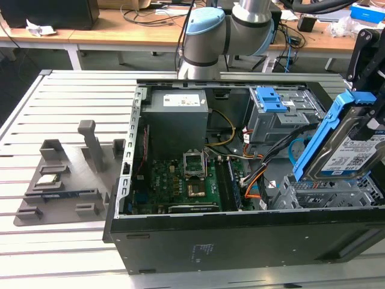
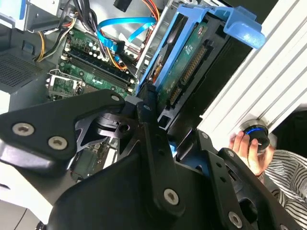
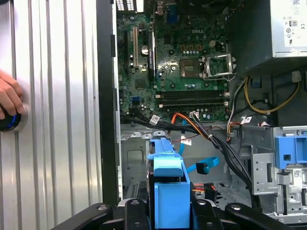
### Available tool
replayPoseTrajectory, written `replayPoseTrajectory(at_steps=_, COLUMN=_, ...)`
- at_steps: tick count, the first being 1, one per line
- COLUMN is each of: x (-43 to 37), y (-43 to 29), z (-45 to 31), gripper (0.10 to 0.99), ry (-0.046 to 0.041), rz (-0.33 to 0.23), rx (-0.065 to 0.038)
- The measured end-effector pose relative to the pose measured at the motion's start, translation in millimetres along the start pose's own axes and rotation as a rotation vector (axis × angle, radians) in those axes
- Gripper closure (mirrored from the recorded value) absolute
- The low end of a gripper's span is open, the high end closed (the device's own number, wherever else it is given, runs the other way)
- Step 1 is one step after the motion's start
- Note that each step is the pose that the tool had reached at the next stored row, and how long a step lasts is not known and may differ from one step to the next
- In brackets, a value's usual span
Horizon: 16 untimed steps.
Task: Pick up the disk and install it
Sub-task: 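Pick up the disk, then insert the disk into the insertion slot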
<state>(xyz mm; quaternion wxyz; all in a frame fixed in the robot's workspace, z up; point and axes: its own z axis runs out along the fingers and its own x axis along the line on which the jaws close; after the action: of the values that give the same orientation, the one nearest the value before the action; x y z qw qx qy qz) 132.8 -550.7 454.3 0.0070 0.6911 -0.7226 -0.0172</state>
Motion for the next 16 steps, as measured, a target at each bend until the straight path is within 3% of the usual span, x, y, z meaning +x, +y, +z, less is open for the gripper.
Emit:
replayPoseTrajectory(at_steps=9, x=0.0, y=0.0, z=0.0, gripper=0.722, ry=0.0, rz=0.0, rx=0.0)
replayPoseTrajectory(at_steps=13, x=0.0, y=-0.6, z=5.0, gripper=0.722, ry=0.0127, rz=0.001, rx=0.001)
replayPoseTrajectory(at_steps=16, x=-0.2, y=-1.9, z=8.1, gripper=0.722, ry=0.0166, rz=0.001, rx=0.001)
